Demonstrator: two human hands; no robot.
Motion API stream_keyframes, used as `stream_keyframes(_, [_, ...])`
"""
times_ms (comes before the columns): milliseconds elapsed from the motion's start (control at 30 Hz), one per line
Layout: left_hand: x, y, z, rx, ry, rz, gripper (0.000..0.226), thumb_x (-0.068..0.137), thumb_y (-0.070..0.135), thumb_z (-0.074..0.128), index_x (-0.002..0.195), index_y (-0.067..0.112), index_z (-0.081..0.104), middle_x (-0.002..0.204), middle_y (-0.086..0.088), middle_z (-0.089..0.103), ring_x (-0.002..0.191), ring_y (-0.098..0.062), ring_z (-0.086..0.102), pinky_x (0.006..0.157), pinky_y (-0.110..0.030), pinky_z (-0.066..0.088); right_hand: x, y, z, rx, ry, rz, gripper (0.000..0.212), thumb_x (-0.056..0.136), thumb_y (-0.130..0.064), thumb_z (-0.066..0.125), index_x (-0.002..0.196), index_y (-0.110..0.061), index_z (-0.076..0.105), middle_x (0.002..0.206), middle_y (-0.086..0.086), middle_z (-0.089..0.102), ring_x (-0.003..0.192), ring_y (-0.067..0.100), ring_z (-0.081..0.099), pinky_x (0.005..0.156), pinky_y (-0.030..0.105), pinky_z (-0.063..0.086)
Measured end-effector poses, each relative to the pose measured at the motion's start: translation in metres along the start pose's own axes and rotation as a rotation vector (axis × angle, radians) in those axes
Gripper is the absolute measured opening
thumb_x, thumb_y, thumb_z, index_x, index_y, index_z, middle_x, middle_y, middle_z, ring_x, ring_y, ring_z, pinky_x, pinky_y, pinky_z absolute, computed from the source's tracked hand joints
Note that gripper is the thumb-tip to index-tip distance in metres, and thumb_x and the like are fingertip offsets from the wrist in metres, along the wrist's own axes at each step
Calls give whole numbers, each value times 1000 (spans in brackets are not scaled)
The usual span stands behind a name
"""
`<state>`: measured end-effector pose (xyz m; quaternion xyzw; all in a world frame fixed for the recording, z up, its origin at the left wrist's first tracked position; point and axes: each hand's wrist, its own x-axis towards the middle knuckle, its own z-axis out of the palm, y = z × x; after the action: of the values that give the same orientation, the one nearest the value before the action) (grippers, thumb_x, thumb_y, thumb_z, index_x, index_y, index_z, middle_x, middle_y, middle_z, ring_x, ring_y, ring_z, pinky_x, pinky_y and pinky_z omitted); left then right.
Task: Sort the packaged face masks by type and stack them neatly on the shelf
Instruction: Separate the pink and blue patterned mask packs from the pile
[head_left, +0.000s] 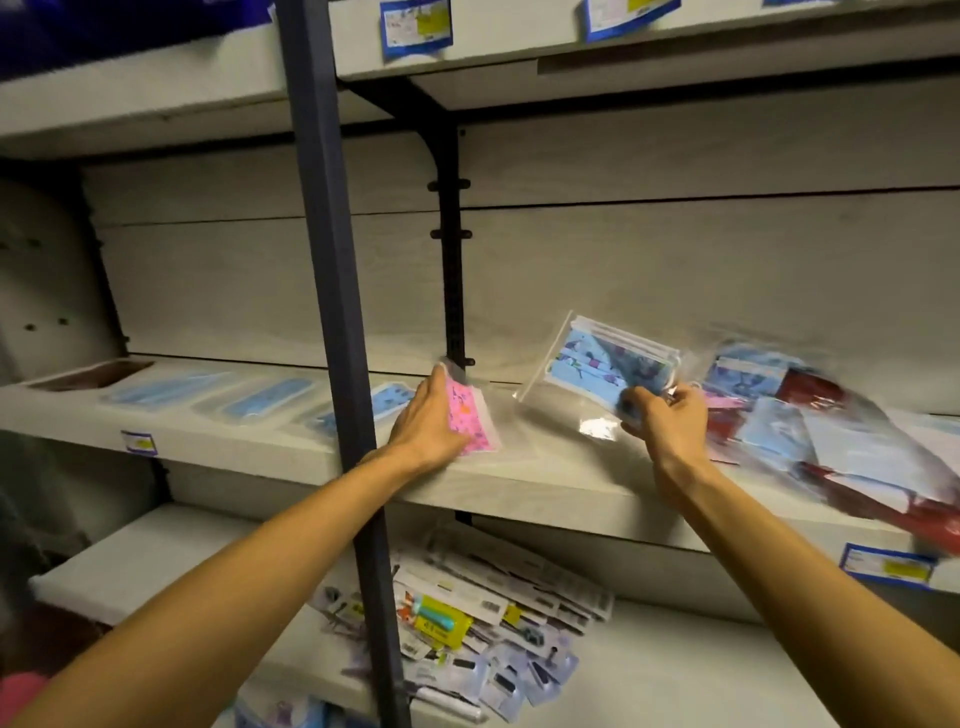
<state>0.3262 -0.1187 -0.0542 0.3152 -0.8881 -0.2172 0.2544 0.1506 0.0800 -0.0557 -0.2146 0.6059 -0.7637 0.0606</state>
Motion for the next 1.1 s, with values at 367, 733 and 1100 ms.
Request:
stream_keyframes(367, [30,-4,31,130,-202,52,53,104,46,44,152,22,38,155,-3,44,134,-25,48,101,-33,39,5,16,-1,-107,6,-49,31,92,-1,61,123,4,55,108,17,68,99,32,68,87,45,58])
stream_keyframes(733, [-43,-35,12,3,-50,497,53,106,51,34,149,22,42,156,3,40,139,-16,44,112,-30,36,-51,-11,-5,108,182,-26,23,80,7,57,87,-15,59,92,4,65,90,22,65,71,33,59])
stream_keyframes(1100, [-100,-146,-109,-579,7,347,28,98,44,60,118,27,50,106,6,69,77,-12,72,62,-34,58,-176,-17,138,51,-43,-26,20,80,7,58,91,-9,63,91,4,73,85,26,72,64,33,61])
